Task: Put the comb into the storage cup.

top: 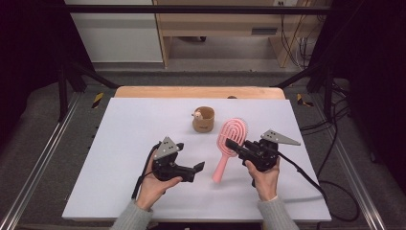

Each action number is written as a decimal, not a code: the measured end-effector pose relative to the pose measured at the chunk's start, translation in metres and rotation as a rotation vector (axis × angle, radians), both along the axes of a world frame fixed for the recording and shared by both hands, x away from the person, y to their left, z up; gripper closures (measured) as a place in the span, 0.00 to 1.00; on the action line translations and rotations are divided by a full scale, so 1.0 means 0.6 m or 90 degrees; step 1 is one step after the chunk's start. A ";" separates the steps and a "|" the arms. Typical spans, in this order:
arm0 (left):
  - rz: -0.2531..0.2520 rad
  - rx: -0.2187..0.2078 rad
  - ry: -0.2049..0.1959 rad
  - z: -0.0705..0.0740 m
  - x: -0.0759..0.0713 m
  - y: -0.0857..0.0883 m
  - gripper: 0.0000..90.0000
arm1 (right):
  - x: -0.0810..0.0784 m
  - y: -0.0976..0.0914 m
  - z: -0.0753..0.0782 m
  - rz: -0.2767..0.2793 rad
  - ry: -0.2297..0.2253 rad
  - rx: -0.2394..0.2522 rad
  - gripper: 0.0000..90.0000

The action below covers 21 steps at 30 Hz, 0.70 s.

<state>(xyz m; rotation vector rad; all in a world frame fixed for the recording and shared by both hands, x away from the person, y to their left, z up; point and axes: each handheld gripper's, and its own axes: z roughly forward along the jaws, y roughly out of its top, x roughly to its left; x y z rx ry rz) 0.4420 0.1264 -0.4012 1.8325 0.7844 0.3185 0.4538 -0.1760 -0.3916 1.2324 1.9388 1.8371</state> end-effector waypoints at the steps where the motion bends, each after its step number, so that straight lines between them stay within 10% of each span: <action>1: -0.001 -0.002 0.000 -0.001 0.001 0.004 0.01 | 0.000 -0.001 0.001 0.001 0.001 -0.002 0.71; 21: 0.047 -0.001 -0.006 -0.019 0.004 0.111 0.00 | 0.013 -0.005 0.021 -0.011 -0.015 -0.023 0.71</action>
